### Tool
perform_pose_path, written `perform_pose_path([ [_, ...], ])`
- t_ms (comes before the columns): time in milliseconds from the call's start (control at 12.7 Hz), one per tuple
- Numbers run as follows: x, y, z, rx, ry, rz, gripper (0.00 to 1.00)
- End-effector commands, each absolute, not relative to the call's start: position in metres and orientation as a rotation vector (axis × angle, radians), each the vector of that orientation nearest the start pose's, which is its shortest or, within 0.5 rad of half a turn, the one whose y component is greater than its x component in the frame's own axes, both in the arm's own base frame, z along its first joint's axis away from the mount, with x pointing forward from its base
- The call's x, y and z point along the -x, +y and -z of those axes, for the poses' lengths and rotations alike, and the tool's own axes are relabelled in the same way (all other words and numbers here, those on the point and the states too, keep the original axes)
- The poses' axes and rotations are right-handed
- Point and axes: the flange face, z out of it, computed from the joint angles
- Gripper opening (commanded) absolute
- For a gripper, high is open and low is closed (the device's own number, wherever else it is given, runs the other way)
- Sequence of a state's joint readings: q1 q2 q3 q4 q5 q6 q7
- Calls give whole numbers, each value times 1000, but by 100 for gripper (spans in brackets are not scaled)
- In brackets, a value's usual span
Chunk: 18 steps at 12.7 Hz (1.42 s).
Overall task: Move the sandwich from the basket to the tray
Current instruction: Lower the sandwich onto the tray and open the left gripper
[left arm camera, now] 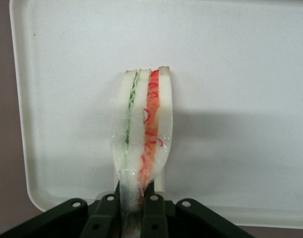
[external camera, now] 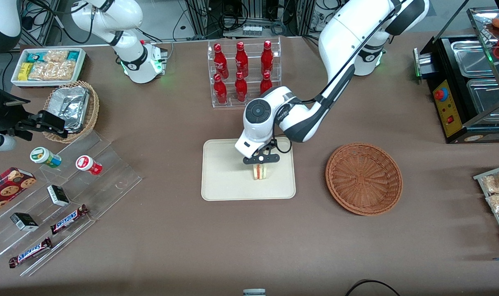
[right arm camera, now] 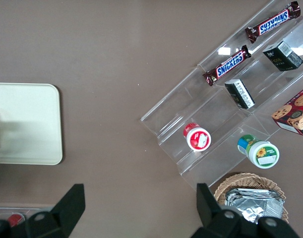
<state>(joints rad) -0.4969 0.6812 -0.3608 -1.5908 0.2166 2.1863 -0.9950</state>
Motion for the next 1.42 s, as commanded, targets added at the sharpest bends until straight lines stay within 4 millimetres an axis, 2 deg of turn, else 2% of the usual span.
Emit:
perform_pose_path([
  [0,-488,-505,-249,3157,-129,-52,17],
  [79,-488,-505,-248,3159,-129,-51,54],
  [158,-488,-505,-248,3157,-111,-47,100],
  [316,-491,-504,-258,3162,-117,-32,100],
  [395,-495,-498,-270,3155,-129,-20,100],
  [553,-496,-490,-304,3120,-143,-31,100],
  [789,-499,-479,-367,3070,-191,-21,100],
  [947,-518,-444,-403,3048,-280,-19,100],
  [1105,-517,-425,-441,3045,-327,-40,100],
  [1342,-534,-367,-477,2982,-429,-65,100],
])
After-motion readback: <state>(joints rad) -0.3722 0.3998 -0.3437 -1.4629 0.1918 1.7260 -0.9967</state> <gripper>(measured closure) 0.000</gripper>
